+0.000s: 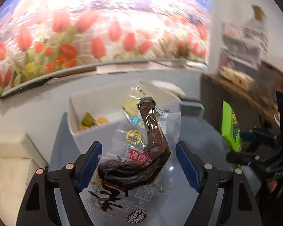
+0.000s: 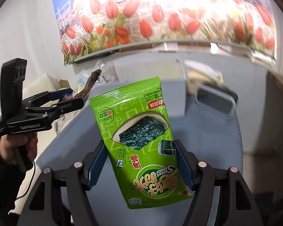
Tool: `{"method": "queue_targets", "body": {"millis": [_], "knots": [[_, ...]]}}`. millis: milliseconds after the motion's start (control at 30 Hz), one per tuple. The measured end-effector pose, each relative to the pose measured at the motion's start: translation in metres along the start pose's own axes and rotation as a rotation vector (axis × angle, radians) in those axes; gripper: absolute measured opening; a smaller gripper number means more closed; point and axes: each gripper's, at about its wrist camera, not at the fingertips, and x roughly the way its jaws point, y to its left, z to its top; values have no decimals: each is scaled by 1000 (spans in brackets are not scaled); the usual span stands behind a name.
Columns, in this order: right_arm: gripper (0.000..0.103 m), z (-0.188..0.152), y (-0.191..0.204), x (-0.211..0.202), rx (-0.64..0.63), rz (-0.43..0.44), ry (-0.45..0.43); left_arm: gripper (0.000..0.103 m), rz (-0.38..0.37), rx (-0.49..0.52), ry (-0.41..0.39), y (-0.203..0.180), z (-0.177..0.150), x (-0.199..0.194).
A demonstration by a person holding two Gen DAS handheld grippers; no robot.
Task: Organize snacks
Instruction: 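Carry the seaweed packet and meat pack into the white box and release both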
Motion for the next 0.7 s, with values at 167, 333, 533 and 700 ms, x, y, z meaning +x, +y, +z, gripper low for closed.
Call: {"method": "queue_targets", "body": {"millis": [167, 333, 533, 700], "knots": [[73, 60, 4, 26, -59, -8, -49, 84, 57, -76, -27, 33, 38, 16], [74, 115, -7, 59, -19, 0, -78, 84, 71, -151, -24, 65, 68, 46], [74, 159, -25, 114, 15, -37, -56, 85, 78, -136, 10, 88, 97, 88], [74, 172, -38, 148, 28, -64, -17, 87, 116, -131, 41, 101, 102, 117]]}}
